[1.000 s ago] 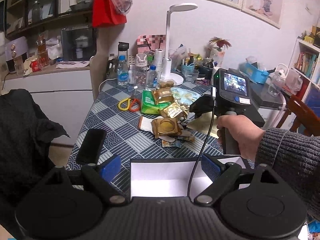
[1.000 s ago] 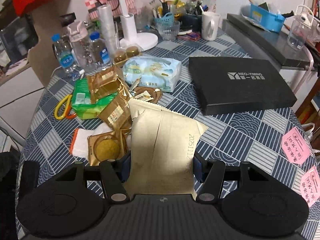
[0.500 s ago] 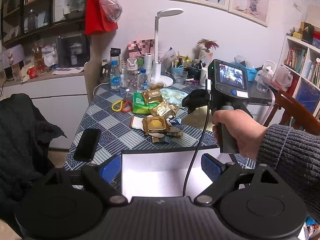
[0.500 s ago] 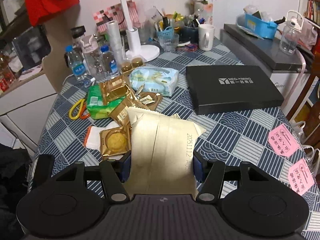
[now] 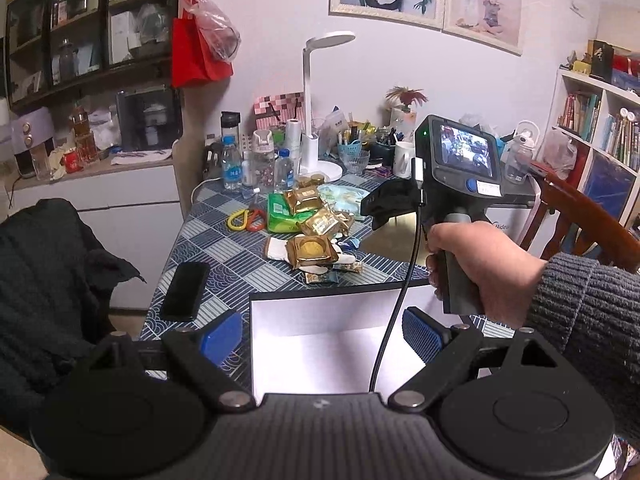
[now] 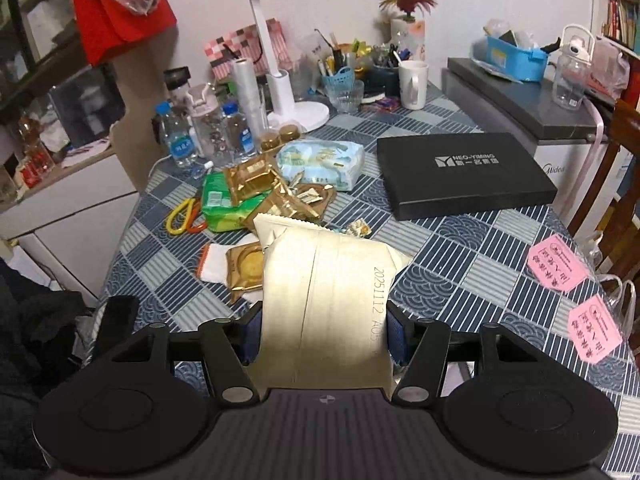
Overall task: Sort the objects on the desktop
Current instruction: 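Carry the beige packet with the right tool over the open black box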
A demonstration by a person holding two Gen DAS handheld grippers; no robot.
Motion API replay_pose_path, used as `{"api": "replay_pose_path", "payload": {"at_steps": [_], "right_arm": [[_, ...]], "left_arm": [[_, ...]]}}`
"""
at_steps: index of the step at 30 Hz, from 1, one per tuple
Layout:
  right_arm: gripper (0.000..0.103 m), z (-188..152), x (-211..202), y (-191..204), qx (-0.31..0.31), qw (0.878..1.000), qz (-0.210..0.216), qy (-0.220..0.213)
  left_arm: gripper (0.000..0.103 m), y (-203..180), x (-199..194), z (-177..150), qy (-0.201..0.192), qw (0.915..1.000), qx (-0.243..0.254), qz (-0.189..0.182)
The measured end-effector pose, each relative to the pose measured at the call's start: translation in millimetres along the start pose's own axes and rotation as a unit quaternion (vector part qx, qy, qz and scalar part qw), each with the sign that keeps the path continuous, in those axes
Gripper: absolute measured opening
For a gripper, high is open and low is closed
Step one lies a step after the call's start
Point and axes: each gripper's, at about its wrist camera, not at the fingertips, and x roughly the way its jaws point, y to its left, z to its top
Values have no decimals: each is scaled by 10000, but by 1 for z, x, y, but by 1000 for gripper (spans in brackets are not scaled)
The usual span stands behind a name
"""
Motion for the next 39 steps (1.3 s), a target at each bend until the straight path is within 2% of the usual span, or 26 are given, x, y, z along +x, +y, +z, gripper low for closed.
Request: {"api": "replay_pose_path", "payload": {"at_steps": [11,15,23,28,39], "right_arm": [[58,-38,-30,7,-9,10000,11,-68],[58,-52,-40,5,106,9999,-9,-63],[58,-79,-58,-1,338,9993,-112,-139],[58,-96,-61,-5,577,9983,15,-67],[58,-119,-64,5,47,10000,-51,-64]], "left_arm": [[103,6,-24,-22,1,10000,-6,77],[103,13,-32,-28,-19,9999,-65,105],[103,13,-37,-39,7,9999,123,-36],[103,16,-38,-42,-18,9999,103,28],[103,12,-35,-43,-24,9999,-33,135]]}}
